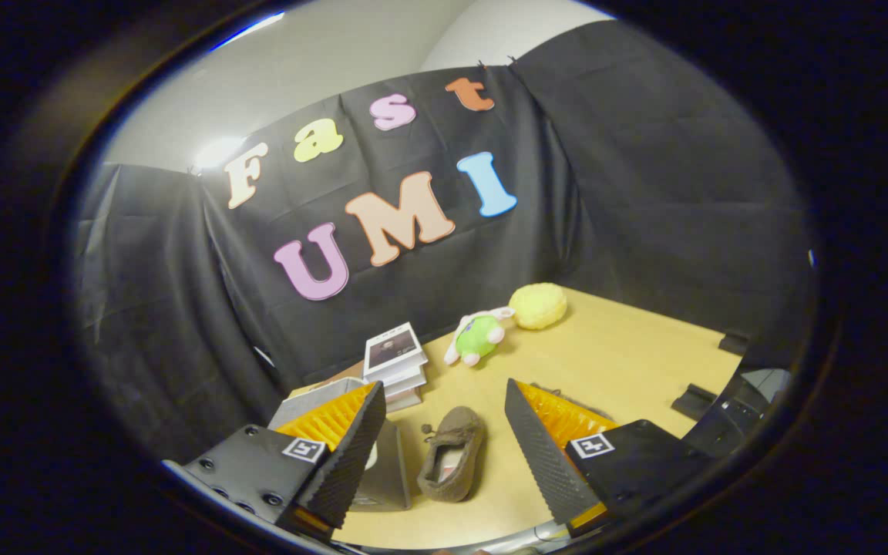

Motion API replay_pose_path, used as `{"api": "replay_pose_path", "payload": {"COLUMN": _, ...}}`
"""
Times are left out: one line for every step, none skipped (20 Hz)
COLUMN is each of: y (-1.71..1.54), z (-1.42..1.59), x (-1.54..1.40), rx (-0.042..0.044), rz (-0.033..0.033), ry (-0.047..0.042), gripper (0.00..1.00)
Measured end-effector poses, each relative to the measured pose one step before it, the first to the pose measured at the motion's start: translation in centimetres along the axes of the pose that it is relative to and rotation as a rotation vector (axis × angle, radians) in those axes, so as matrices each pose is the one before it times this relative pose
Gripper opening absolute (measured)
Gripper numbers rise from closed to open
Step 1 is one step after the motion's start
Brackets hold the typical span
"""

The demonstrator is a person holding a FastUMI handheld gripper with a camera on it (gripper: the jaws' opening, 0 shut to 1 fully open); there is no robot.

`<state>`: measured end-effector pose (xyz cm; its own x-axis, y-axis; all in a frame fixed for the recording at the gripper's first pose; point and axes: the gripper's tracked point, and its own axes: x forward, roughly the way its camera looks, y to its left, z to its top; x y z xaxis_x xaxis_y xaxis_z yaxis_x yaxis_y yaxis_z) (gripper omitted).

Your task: Open the storage box then place both shoes into the box .Put the left shoe in first, then the right shoe, with the right side of both shoes facing outward in a uniform manner.

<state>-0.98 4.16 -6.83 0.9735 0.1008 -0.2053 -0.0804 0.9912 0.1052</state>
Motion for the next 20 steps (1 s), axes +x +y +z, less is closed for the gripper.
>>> {"api": "replay_pose_path", "payload": {"y": 0.198, "z": -0.853, "x": 0.406, "rx": 0.02012, "rz": 0.00895, "ry": 0.03193, "gripper": 1.00}}
{"api": "replay_pose_path", "payload": {"y": 0.227, "z": -0.930, "x": 0.381, "rx": 0.02325, "rz": 0.01063, "ry": 0.03137, "gripper": 1.00}}
{"api": "replay_pose_path", "payload": {"y": 0.232, "z": -0.886, "x": 0.469, "rx": 0.02742, "rz": 0.01020, "ry": 0.03401, "gripper": 1.00}}
{"api": "replay_pose_path", "payload": {"y": 0.242, "z": -1.027, "x": 0.359, "rx": 0.03285, "rz": 0.01381, "ry": 0.03789, "gripper": 1.00}}
{"api": "replay_pose_path", "payload": {"y": 0.368, "z": -0.990, "x": 0.483, "rx": 0.03572, "rz": 0.01711, "ry": 0.03789, "gripper": 1.00}}
{"api": "replay_pose_path", "payload": {"y": 0.439, "z": -0.917, "x": 0.537, "rx": 0.03584, "rz": 0.02056, "ry": 0.03534, "gripper": 1.00}}
{"api": "replay_pose_path", "payload": {"y": 0.392, "z": -0.787, "x": 0.640, "rx": 0.03280, "rz": 0.01756, "ry": 0.03638, "gripper": 1.00}}
{"api": "replay_pose_path", "payload": {"y": -0.031, "z": -1.144, "x": 0.861, "rx": 0.03615, "rz": 0.00698, "ry": 0.04351, "gripper": 1.00}}
{"api": "replay_pose_path", "payload": {"y": 0.213, "z": -1.003, "x": 0.813, "rx": 0.04413, "rz": 0.01619, "ry": 0.04169, "gripper": 1.00}}
{"api": "replay_pose_path", "payload": {"y": 0.271, "z": -0.932, "x": 1.070, "rx": 0.04880, "rz": 0.01627, "ry": 0.03600, "gripper": 1.00}}
{"api": "replay_pose_path", "payload": {"y": 0.176, "z": -0.686, "x": 0.933, "rx": 0.04831, "rz": 0.01424, "ry": 0.03407, "gripper": 1.00}}
{"api": "replay_pose_path", "payload": {"y": 0.135, "z": -0.700, "x": 0.851, "rx": 0.04538, "rz": 0.01022, "ry": 0.03056, "gripper": 1.00}}
{"api": "replay_pose_path", "payload": {"y": 0.096, "z": -0.541, "x": 0.667, "rx": 0.03961, "rz": 0.00862, "ry": 0.02532, "gripper": 1.00}}
{"api": "replay_pose_path", "payload": {"y": 0.202, "z": -0.585, "x": 0.841, "rx": 0.03174, "rz": 0.01149, "ry": 0.02443, "gripper": 1.00}}
{"api": "replay_pose_path", "payload": {"y": 0.043, "z": -0.545, "x": 0.758, "rx": 0.02320, "rz": 0.00794, "ry": 0.02492, "gripper": 0.99}}
{"api": "replay_pose_path", "payload": {"y": -0.123, "z": -0.709, "x": 0.911, "rx": 0.01819, "rz": 0.00450, "ry": 0.02251, "gripper": 0.99}}
{"api": "replay_pose_path", "payload": {"y": 0.078, "z": -0.569, "x": 0.623, "rx": 0.01999, "rz": 0.00602, "ry": 0.02249, "gripper": 0.99}}
{"api": "replay_pose_path", "payload": {"y": 0.235, "z": -0.671, "x": 0.341, "rx": 0.02082, "rz": 0.01106, "ry": 0.02677, "gripper": 0.98}}
{"api": "replay_pose_path", "payload": {"y": 0.398, "z": -0.663, "x": 0.264, "rx": 0.01952, "rz": 0.01387, "ry": 0.02298, "gripper": 0.98}}
{"api": "replay_pose_path", "payload": {"y": 0.430, "z": -0.432, "x": 0.439, "rx": 0.01599, "rz": 0.01516, "ry": 0.01569, "gripper": 0.98}}
